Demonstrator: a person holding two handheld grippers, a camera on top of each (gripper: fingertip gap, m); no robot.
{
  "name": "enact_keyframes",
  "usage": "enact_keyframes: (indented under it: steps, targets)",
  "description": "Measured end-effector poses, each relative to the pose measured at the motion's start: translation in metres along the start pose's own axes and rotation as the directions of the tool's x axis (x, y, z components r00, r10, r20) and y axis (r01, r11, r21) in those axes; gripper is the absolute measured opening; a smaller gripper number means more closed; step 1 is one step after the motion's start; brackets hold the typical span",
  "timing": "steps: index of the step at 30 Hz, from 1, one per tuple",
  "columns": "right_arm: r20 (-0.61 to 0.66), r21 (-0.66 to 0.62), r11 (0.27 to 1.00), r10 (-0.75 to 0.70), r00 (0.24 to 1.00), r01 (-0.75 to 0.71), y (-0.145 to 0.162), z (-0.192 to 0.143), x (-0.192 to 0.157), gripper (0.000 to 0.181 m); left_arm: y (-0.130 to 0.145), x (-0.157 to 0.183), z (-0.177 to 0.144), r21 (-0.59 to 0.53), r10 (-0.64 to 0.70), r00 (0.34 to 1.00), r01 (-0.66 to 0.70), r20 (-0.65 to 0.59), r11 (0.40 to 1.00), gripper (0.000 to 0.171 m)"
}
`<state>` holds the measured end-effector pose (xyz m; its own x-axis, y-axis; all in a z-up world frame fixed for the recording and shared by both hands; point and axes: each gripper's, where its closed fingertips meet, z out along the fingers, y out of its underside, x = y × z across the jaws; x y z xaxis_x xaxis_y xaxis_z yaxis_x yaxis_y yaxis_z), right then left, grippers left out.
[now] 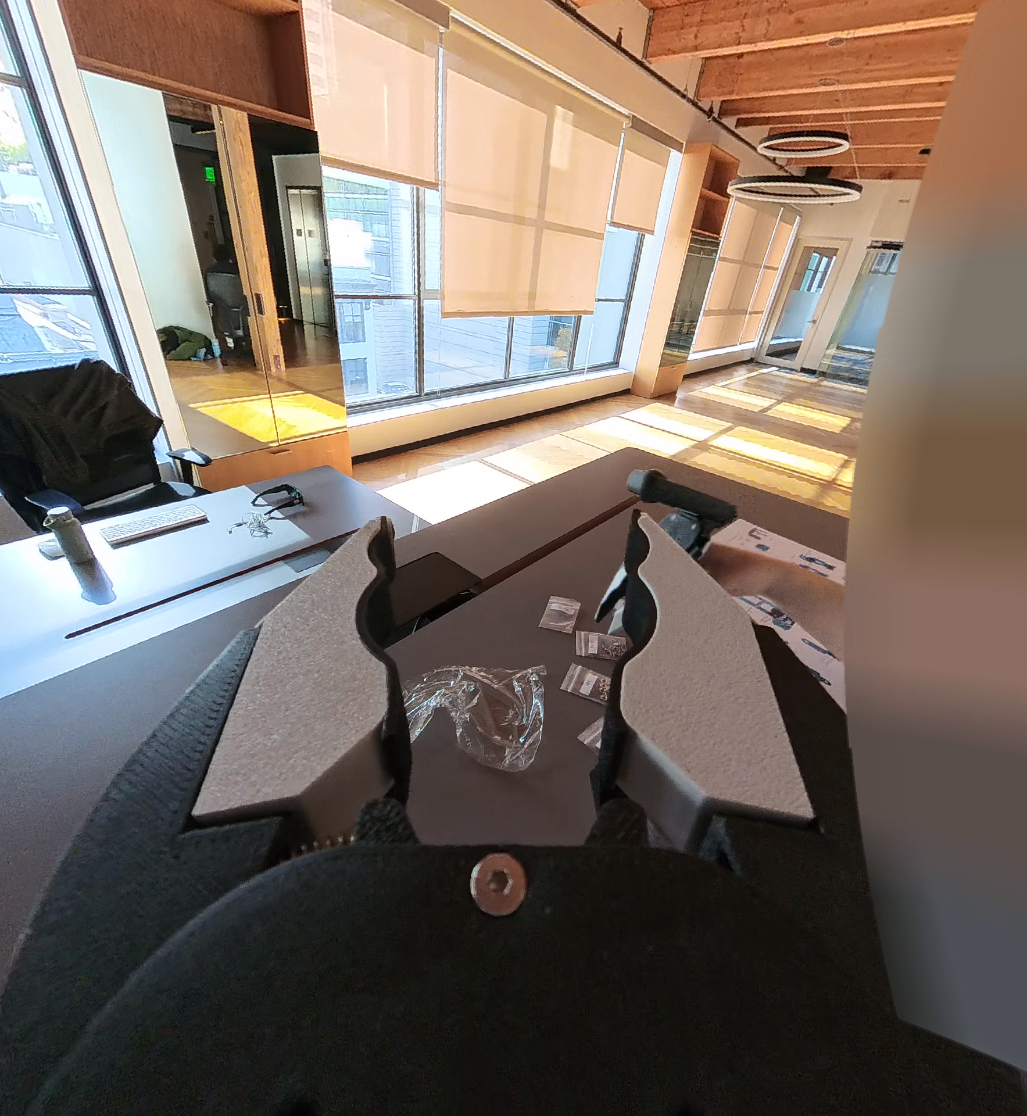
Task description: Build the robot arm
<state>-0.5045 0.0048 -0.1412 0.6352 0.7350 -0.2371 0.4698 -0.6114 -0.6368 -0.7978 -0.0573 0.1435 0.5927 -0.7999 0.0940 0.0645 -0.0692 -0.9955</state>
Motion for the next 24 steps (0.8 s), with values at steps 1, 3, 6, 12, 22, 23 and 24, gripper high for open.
enact_keyframes:
  steps: [1, 3, 6, 12, 22, 23, 24]
  targets:
    - [-0.018, -0.009, 1.000, 0.017, 1.000, -0.017, 0.001, 0.005, 0.004, 0.034, 0.000, 0.000, 0.000, -0.001, 0.001, 1.000, -0.001, 0.001, 1.000, 0.075]
    - [-0.082, -0.071, 0.997, -0.016, 0.997, 0.010, 0.009, 0.013, 0.009, 0.043, 0.000, -0.001, -0.001, -0.003, 0.007, 1.000, -0.007, 0.007, 1.000, 0.075]
    - [-0.120, -0.101, 0.993, -0.066, 0.991, 0.054, 0.010, 0.016, 0.004, 0.029, 0.000, -0.001, -0.002, -0.006, 0.016, 1.000, -0.016, 0.014, 1.000, 0.075]
    - [-0.146, -0.128, 0.980, -0.173, 0.974, 0.155, 0.009, 0.015, -0.003, 0.003, 0.001, 0.002, -0.003, -0.014, 0.014, 1.000, -0.014, 0.012, 1.000, 0.075]
    - [-0.097, 0.005, 0.977, -0.213, 0.972, 0.214, -0.023, -0.019, -0.025, 0.000, 0.000, 0.047, -0.015, -0.056, 0.087, 0.996, -0.086, 0.016, 0.995, 0.071]
    - [-0.084, 0.041, 0.976, -0.212, 0.974, 0.216, -0.030, -0.026, -0.032, 0.000, 0.006, 0.054, -0.016, -0.074, 0.077, 0.997, -0.076, 0.005, 0.994, 0.070]
    - [-0.072, 0.080, 0.973, -0.212, 0.975, 0.218, -0.038, -0.033, -0.040, 0.000, 0.014, 0.063, -0.015, -0.099, 0.058, 0.998, -0.059, -0.010, 0.993, 0.068]
